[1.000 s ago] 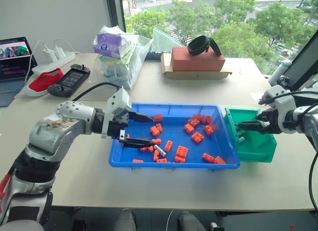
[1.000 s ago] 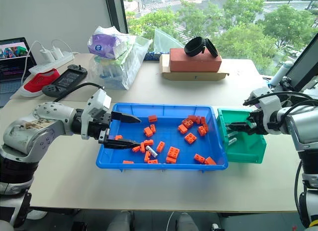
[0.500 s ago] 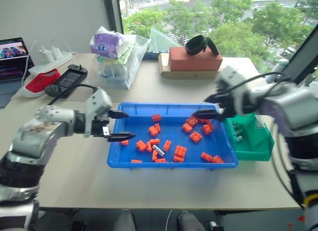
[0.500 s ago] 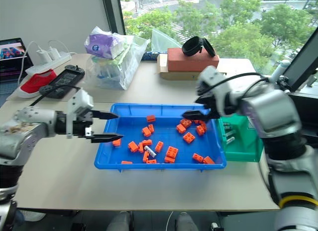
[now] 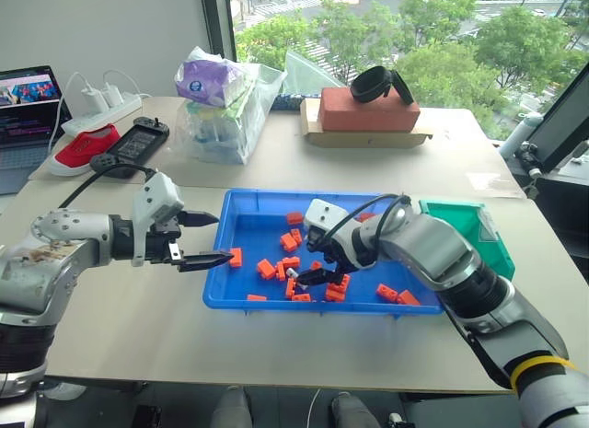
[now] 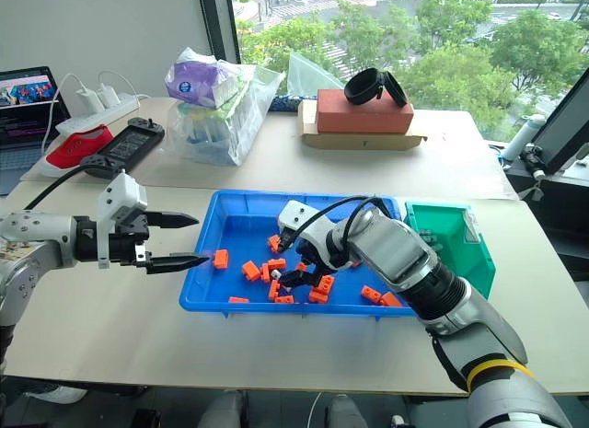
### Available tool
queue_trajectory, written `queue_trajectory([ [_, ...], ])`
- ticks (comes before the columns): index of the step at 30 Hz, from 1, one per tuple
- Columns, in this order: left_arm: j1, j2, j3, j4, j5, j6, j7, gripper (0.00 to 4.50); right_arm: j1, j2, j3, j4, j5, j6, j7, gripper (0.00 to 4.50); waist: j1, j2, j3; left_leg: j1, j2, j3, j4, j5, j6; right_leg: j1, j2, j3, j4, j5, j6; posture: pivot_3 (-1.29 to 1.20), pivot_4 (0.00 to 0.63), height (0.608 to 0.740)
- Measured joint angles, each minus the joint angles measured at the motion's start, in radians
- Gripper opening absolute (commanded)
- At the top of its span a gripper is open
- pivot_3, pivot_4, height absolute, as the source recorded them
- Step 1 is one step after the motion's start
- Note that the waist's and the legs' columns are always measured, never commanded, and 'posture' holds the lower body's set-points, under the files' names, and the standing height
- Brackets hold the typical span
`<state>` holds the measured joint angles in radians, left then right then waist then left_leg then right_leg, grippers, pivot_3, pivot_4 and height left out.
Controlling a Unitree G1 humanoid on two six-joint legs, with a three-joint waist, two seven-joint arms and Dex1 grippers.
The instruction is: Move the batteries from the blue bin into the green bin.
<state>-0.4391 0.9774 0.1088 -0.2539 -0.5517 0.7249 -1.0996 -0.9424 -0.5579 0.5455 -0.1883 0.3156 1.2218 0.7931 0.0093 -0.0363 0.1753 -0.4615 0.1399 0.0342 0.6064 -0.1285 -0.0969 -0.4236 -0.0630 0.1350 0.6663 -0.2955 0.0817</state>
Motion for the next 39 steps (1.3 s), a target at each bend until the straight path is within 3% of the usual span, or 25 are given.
queue_trajectory([
  [17, 0.008, 0.008, -0.014, 0.004, 0.013, -0.004, -0.006, 4.50, 0.022, 0.015, -0.008, -0.062, 0.014, 0.033, -0.009, 4.37, 0.000, 0.000, 0.000, 0.000, 0.000, 0.000, 0.000, 0.000, 0.000, 0.000, 0.000, -0.001, 0.000, 0.000, 0.000, 0.00, 0.150, 0.736],
  [21, 0.008, 0.012, -0.014, -0.002, 0.012, -0.002, -0.014, 4.50, 0.022, 0.015, -0.008, -0.063, 0.016, 0.034, -0.011, 3.44, -0.001, 0.000, 0.000, 0.000, 0.000, 0.000, 0.000, 0.000, 0.000, 0.000, 0.000, -0.001, 0.000, 0.000, 0.000, 0.00, 0.150, 0.736],
  [28, 0.010, 0.014, -0.014, -0.006, 0.012, 0.000, -0.017, 4.50, 0.016, 0.021, -0.006, -0.064, 0.022, 0.034, -0.009, 3.44, -0.001, 0.000, 0.000, 0.000, 0.000, -0.001, 0.000, 0.000, 0.000, 0.000, 0.000, -0.001, 0.000, 0.000, 0.000, 0.00, 0.150, 0.736],
  [32, 0.011, 0.014, -0.014, -0.008, 0.012, 0.000, -0.017, 4.50, 0.016, 0.029, -0.006, -0.064, 0.023, 0.037, -0.009, 2.48, -0.001, 0.000, 0.000, 0.000, 0.000, -0.001, 0.000, 0.000, 0.000, 0.000, 0.000, -0.001, 0.000, 0.000, 0.000, 0.00, 0.150, 0.736],
  [34, 0.011, 0.014, -0.014, -0.008, 0.011, 0.000, -0.017, 4.50, 0.016, 0.034, -0.001, -0.064, 0.024, 0.039, -0.006, 1.74, -0.001, 0.000, 0.000, 0.000, 0.000, -0.001, 0.000, 0.000, 0.000, 0.000, 0.000, -0.001, 0.000, 0.000, 0.000, 0.00, 0.150, 0.736],
  [39, 0.011, 0.014, -0.014, -0.009, 0.008, 0.001, -0.017, 4.50, 0.026, 0.042, 0.025, -0.052, 0.021, 0.038, -0.009, 1.74, -0.001, 0.000, 0.000, 0.000, 0.000, -0.001, 0.000, 0.000, 0.000, 0.000, 0.000, -0.001, 0.000, 0.000, 0.000, 0.00, 0.150, 0.736],
])
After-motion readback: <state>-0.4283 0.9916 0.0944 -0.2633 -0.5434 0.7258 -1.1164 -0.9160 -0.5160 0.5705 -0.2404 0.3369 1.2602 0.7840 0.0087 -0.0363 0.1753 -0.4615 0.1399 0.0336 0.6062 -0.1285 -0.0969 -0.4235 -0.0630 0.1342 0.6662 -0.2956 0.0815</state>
